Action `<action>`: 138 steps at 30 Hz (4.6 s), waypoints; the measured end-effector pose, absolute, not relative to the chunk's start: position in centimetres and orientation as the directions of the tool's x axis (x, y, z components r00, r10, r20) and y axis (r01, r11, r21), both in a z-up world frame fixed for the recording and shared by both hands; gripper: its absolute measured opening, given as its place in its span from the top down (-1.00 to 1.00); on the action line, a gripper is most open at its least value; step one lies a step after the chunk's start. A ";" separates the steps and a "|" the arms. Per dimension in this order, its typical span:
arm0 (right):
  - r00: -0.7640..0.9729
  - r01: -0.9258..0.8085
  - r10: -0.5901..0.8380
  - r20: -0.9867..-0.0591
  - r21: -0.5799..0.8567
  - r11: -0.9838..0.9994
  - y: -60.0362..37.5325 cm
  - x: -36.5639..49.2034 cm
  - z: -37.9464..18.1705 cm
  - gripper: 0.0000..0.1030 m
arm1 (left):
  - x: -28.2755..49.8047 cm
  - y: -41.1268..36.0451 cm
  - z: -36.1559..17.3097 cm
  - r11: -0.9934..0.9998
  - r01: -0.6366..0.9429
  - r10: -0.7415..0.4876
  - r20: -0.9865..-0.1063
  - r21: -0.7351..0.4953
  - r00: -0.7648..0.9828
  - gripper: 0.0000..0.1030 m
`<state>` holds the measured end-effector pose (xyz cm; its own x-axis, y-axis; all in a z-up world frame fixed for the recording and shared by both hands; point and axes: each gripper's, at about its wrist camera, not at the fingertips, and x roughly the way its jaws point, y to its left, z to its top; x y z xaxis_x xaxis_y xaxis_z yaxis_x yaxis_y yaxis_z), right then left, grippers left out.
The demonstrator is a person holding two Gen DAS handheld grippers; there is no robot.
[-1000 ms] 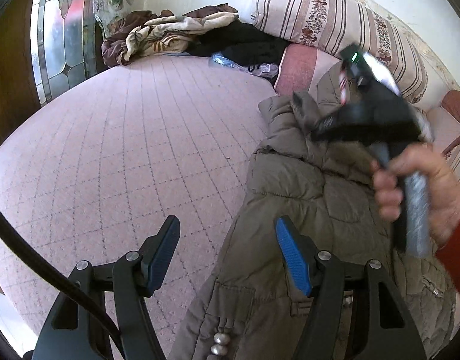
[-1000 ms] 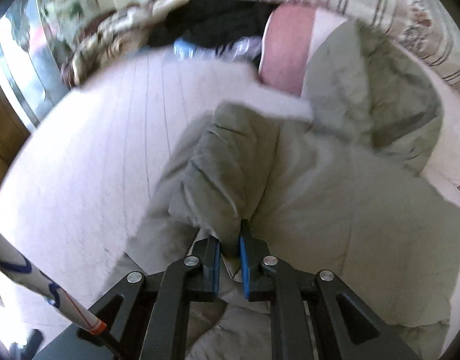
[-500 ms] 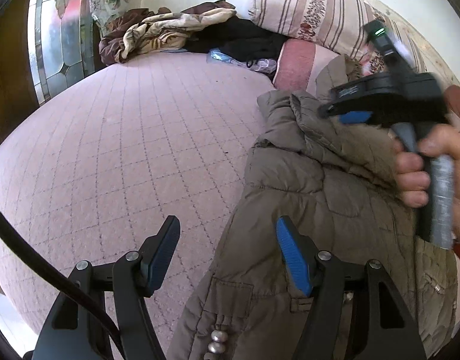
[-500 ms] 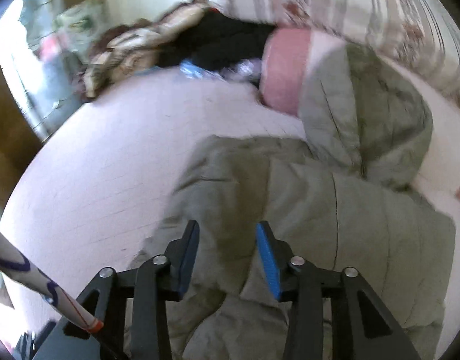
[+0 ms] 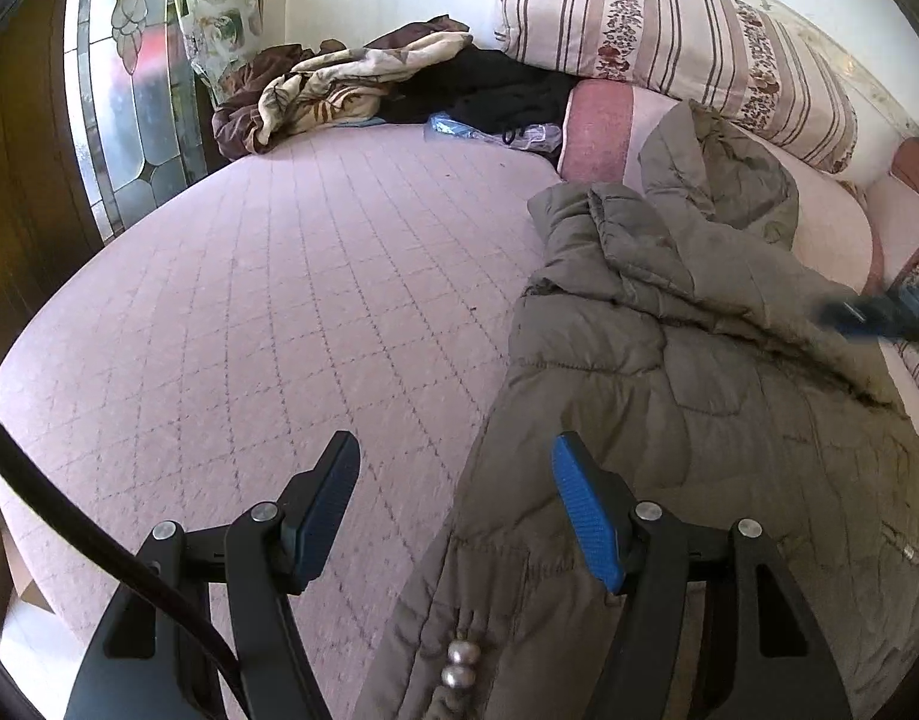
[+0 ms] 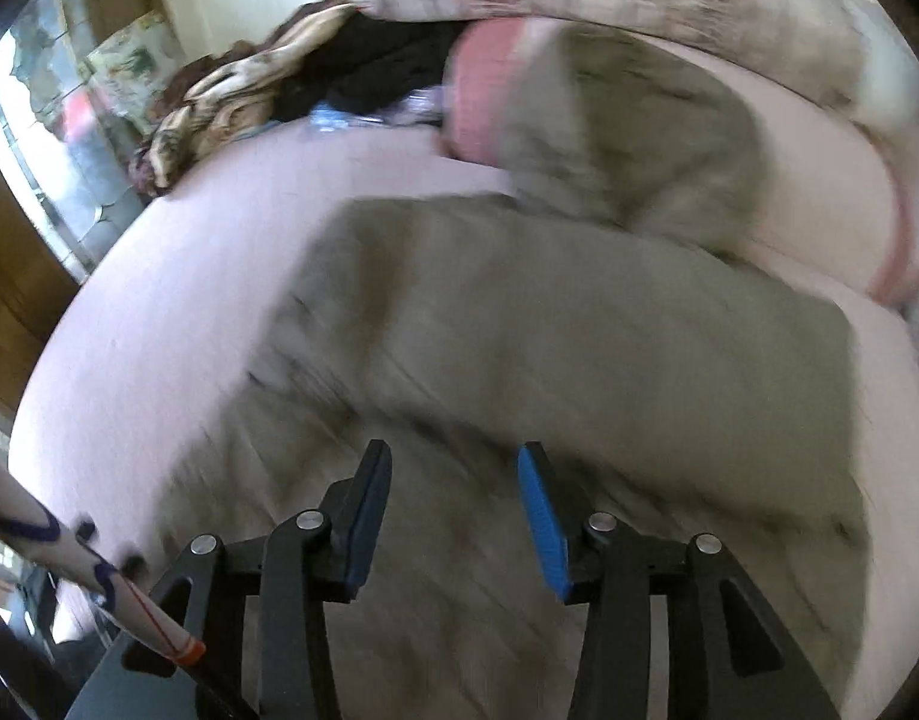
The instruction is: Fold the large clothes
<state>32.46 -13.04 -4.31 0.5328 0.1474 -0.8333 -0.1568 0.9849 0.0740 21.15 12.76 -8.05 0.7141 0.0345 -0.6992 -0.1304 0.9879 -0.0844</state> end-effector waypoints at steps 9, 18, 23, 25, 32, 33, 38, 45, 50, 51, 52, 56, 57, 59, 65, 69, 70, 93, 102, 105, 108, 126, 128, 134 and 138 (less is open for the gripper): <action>0.508 0.199 -0.052 -0.860 0.058 0.978 -29.8 19.3 -4.5 -0.18 | 18.9 12.7 -7.8 0.983 -0.159 0.045 -0.737 -0.086 0.674 -0.28; 0.441 0.408 -0.158 -0.884 0.040 0.912 -38.9 10.0 -8.2 -0.35 | 17.7 13.7 -9.5 0.982 -0.184 0.072 -0.810 -0.045 0.582 -0.30; 0.393 0.421 -0.174 -0.903 0.009 0.907 -38.1 9.8 -11.6 -0.33 | 17.6 13.7 -10.6 0.978 -0.206 0.101 -0.833 -0.016 0.543 -0.37; 0.411 0.422 -0.180 -0.894 0.012 0.906 -37.9 9.4 -11.3 -0.33 | 17.1 13.7 -9.4 0.978 -0.209 0.094 -0.834 -0.026 0.543 -0.37; 0.580 0.393 -0.253 -0.775 -0.006 0.919 -35.0 6.3 -4.6 -0.33 | 13.5 12.3 -4.2 0.972 -0.210 0.034 -0.815 -0.108 0.579 -0.37; 0.603 0.376 -0.240 -0.761 0.005 0.927 -34.2 6.1 -3.7 -0.33 | 13.2 11.8 -3.7 0.972 -0.204 0.028 -0.812 -0.114 0.583 -0.37; 0.655 0.259 -0.103 -0.748 0.094 0.961 -30.1 6.7 -1.5 -0.34 | 11.4 8.7 -1.2 0.984 -0.148 0.014 -0.796 -0.095 0.605 -0.37; 0.634 0.096 0.033 -0.773 0.121 0.988 -24.4 8.6 -2.8 -0.33 | 10.0 5.8 0.8 0.994 -0.098 0.022 -0.774 -0.052 0.632 -0.37; 0.642 0.045 0.062 -0.764 0.119 0.992 -22.3 9.4 -2.6 -0.34 | 10.4 4.9 1.1 0.996 -0.085 0.041 -0.777 -0.016 0.628 -0.37; 0.643 0.041 0.064 -0.763 0.118 0.992 -22.1 9.5 -2.4 -0.34 | 10.5 4.8 1.1 0.996 -0.084 0.043 -0.777 -0.012 0.628 -0.37; 0.645 0.036 0.068 -0.761 0.119 0.992 -22.1 9.6 -2.2 -0.34 | 10.6 4.7 1.2 0.997 -0.081 0.048 -0.775 -0.005 0.631 -0.37; 0.648 0.035 0.070 -0.759 0.120 0.992 -21.9 10.2 -1.3 -0.34 | 11.0 4.3 1.5 0.997 -0.071 0.062 -0.766 0.022 0.640 -0.37; 0.648 0.036 0.072 -0.758 0.125 0.991 -21.9 10.5 -0.9 -0.34 | 11.1 4.3 1.6 0.997 -0.069 0.063 -0.764 0.024 0.642 -0.37; 0.650 0.038 0.074 -0.757 0.129 0.991 -21.9 10.8 -0.5 -0.34 | 11.4 4.2 1.7 0.998 -0.064 0.063 -0.762 0.029 0.644 -0.37; 0.657 0.036 0.062 -0.751 0.114 0.993 -21.5 12.4 0.7 -0.34 | 12.6 4.5 1.3 0.998 -0.061 0.054 -0.775 0.019 0.630 -0.37; 0.659 0.026 0.061 -0.749 0.103 0.994 -20.9 13.5 1.2 -0.34 | 13.3 4.8 0.8 0.998 -0.063 0.049 -0.783 0.012 0.621 -0.37; 0.660 0.024 0.060 -0.749 0.101 0.995 -20.8 13.7 1.3 -0.34 | 13.5 4.9 0.7 0.998 -0.063 0.046 -0.785 0.009 0.618 -0.37; 0.665 0.020 0.009 -0.746 0.030 0.999 -17.1 23.2 3.1 -0.35 | 21.2 6.2 -3.8 0.999 -0.054 0.024 -0.823 -0.008 0.568 -0.37; 0.677 0.040 -0.023 -0.736 0.006 0.999 -17.4 28.2 3.5 -0.36 | 25.7 4.8 -5.5 0.999 -0.030 0.002 -0.824 -0.019 0.567 -0.37; 0.691 0.074 -0.053 -0.721 -0.003 0.997 -18.6 31.0 4.2 -0.37 | 27.7 3.7 -6.2 1.000 -0.009 -0.012 -0.817 -0.021 0.577 -0.37; 0.704 0.127 -0.075 -0.706 0.021 0.992 -20.2 35.0 5.1 -0.38 | 29.4 2.9 -7.1 1.000 0.013 -0.029 -0.811 -0.027 0.584 -0.37; 0.706 0.284 0.150 -0.692 0.471 0.835 -20.5 66.6 4.4 -0.73 | 31.2 2.7 -10.3 0.992 0.119 -0.104 -0.792 -0.040 0.602 -0.47; 0.698 0.315 0.144 -0.702 0.480 0.819 -20.2 68.4 3.6 -0.73 | 31.2 2.6 -10.5 0.992 0.122 -0.102 -0.793 -0.035 0.601 -0.49; 0.670 0.354 0.138 -0.729 0.478 0.804 -19.4 72.6 1.4 -0.73 | 31.3 2.4 -10.9 0.992 0.126 -0.097 -0.797 -0.026 0.596 -0.52; 0.631 0.336 0.155 -0.760 0.448 0.828 -19.8 72.2 -0.2 0.74 | 31.3 2.4 -10.8 0.992 0.127 -0.097 -0.799 -0.026 0.594 -0.52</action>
